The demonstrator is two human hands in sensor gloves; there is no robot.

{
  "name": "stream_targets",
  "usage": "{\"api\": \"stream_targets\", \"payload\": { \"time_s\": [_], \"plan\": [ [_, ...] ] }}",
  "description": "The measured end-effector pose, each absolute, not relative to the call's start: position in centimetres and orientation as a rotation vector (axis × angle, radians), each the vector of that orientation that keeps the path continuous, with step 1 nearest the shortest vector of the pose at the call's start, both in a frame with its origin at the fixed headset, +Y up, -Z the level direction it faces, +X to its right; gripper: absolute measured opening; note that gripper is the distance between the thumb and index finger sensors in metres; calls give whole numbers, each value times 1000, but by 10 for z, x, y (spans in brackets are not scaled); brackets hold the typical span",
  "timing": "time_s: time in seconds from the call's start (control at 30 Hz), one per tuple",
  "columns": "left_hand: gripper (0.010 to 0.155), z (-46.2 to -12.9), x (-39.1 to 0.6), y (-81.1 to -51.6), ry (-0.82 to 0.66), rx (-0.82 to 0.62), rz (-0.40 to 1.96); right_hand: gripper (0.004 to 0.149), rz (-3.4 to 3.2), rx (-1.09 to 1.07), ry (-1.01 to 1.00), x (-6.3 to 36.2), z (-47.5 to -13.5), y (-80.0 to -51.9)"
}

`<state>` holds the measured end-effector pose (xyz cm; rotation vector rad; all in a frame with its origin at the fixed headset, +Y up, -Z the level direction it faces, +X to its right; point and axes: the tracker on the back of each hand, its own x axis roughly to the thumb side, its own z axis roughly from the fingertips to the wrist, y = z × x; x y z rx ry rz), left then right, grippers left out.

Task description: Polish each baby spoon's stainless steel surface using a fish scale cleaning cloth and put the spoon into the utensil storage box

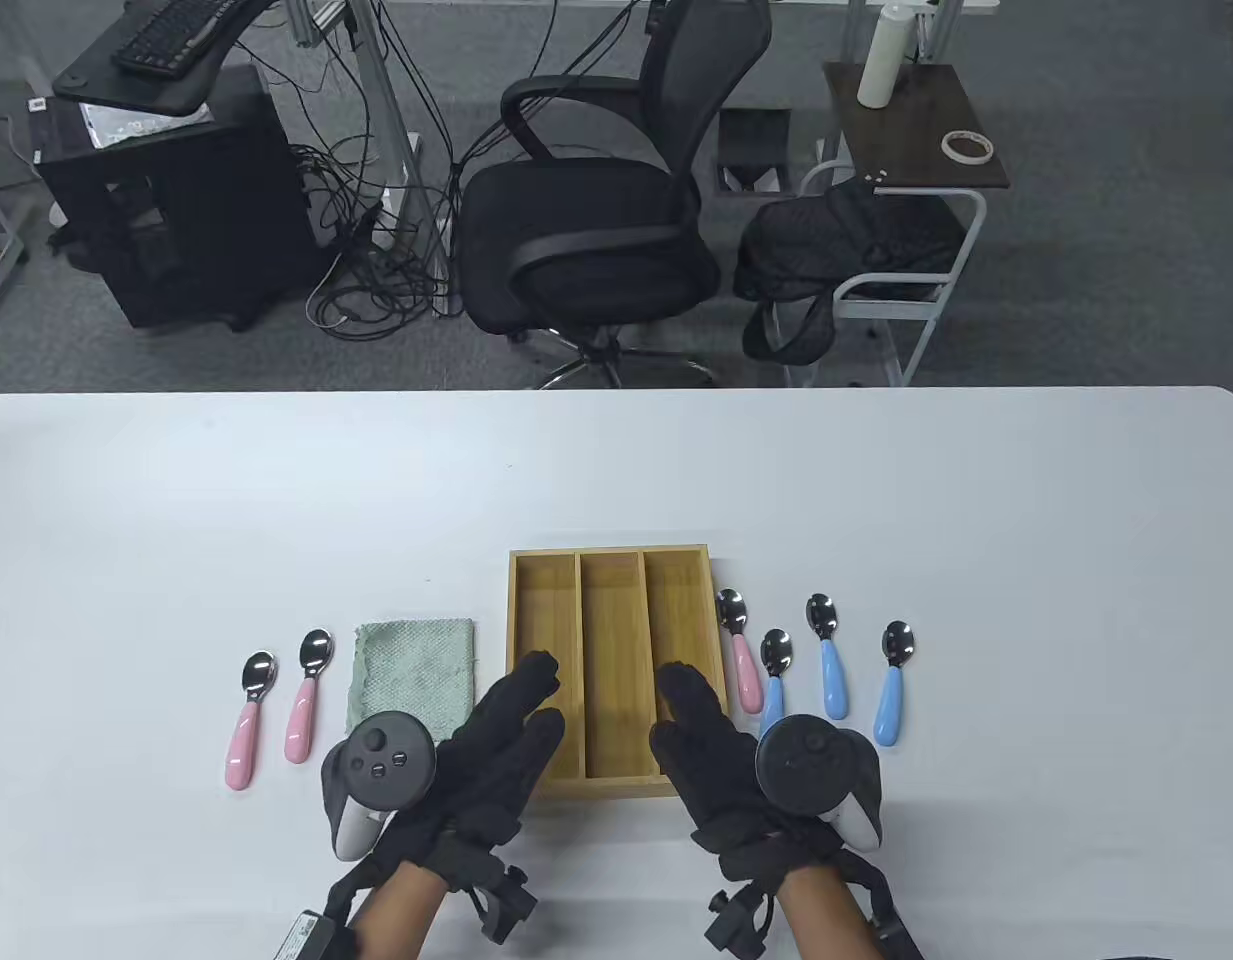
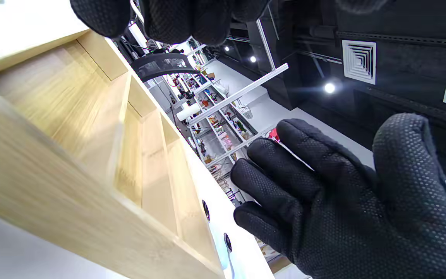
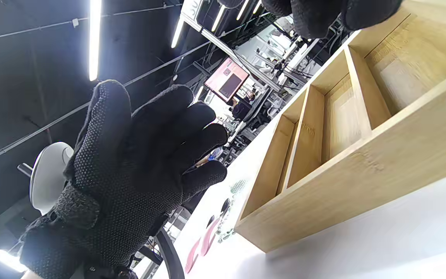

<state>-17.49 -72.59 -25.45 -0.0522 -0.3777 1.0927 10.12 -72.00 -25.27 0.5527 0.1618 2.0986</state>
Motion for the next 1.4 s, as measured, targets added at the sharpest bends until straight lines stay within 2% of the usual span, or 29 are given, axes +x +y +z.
{"api": "stream_targets", "payload": {
  "time_s": [0.47,0.6,0.73,0.8,0.9,0.97,1.1,1.27,1.4],
  "plan": [
    [75,-260,-179,-724,-363,-53,1099,75,2132,571,161,99,-252,-719],
    [62,-266,-193,-722,-282,7,1056,75,2143,574,160,99,-250,-719],
    [50,-274,-223,-719,-83,150,786,74,2149,569,155,100,-249,-719],
    [50,-277,-233,-720,-31,161,629,73,2153,570,145,100,-249,-718],
    [52,-285,-244,-729,41,98,443,73,2159,575,137,100,-247,-717],
    [58,-292,-246,-742,91,-23,360,72,2165,576,133,100,-247,-717],
    [71,-300,-241,-761,75,-142,314,72,2173,568,119,102,-248,-716],
    [74,-306,-225,-769,80,-185,101,70,2174,506,48,115,-250,-711],
    [69,-306,-218,-766,118,-189,72,69,2111,366,-20,140,-254,-704]
  ]
}}
